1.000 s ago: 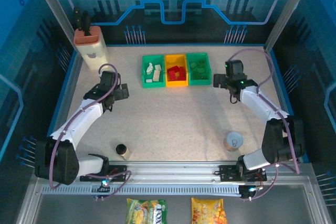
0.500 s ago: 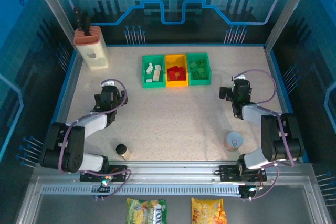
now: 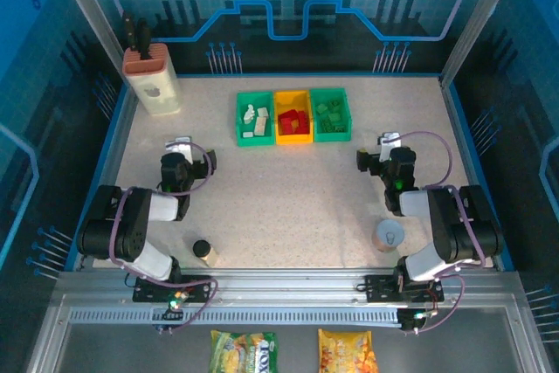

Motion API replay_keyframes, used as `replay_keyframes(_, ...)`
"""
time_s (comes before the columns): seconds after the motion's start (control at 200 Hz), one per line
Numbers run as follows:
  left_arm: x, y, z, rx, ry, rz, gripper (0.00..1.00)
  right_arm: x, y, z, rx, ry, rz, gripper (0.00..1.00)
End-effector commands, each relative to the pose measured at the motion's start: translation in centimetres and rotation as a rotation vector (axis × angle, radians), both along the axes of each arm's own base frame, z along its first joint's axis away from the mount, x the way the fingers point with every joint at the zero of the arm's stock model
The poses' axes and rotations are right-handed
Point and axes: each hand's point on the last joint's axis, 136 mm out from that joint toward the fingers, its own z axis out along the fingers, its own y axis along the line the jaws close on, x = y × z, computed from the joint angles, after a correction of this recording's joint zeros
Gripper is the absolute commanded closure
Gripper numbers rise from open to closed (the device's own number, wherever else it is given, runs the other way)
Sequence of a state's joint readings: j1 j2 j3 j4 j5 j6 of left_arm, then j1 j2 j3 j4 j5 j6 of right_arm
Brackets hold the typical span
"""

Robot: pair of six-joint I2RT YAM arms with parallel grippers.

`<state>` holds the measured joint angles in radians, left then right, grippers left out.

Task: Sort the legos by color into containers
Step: Reset both arms

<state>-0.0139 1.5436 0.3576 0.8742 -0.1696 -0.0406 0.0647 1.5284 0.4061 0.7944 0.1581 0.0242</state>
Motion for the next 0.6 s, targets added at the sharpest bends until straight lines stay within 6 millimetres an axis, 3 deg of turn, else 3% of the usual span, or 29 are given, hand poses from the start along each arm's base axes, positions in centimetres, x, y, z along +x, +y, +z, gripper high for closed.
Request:
replay_keyframes(0.0, 1.16, -0.58, 1.7, 0.016, -0.062, -0.046, 0.01, 0.55, 0.86, 1.48, -0.011, -0.073, 0.038, 0.0)
replay_keyframes(0.595, 1.18, -0.89, 1.7, 0.015, -0.06, -0.063, 0.01, 0.57, 1.52, 1.36, 0.003, -0.066, 0.09, 0.0)
